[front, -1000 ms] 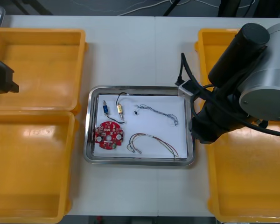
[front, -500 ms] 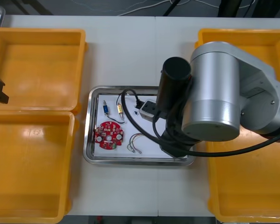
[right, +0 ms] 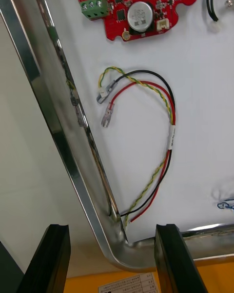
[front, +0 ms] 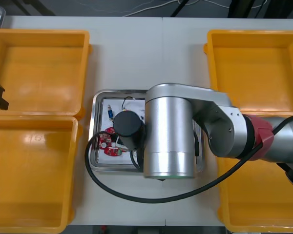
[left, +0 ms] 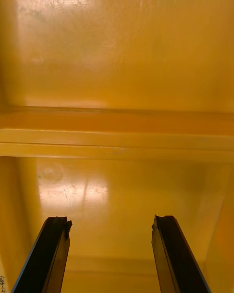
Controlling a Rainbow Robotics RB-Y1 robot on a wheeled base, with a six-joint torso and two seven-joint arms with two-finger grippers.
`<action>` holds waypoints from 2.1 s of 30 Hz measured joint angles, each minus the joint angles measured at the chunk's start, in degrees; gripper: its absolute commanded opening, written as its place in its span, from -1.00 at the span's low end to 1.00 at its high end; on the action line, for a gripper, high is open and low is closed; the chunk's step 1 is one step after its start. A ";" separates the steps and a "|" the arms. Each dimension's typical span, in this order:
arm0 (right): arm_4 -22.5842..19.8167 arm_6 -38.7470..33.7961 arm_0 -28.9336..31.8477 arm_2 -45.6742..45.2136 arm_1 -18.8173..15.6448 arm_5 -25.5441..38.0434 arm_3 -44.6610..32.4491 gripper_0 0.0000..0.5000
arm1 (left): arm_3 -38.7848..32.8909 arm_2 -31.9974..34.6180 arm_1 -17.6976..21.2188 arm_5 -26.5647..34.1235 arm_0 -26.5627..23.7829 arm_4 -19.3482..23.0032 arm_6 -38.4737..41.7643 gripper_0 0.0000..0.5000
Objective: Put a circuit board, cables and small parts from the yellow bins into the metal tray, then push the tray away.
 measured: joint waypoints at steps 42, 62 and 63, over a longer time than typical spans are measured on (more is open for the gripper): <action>12.60 5.62 2.33 14.05 4.20 -12.76 6.62 1.00 | -1.74 2.06 -0.04 -1.52 0.01 0.61 0.00 1.00; 14.43 8.31 3.53 14.42 4.55 -14.19 9.87 -0.95 | -3.81 2.06 -0.04 -1.54 1.07 0.89 0.00 1.00; 14.48 8.31 3.53 14.42 4.56 -14.19 9.88 -1.00 | -3.91 2.06 -0.04 -1.54 1.14 0.89 0.00 1.00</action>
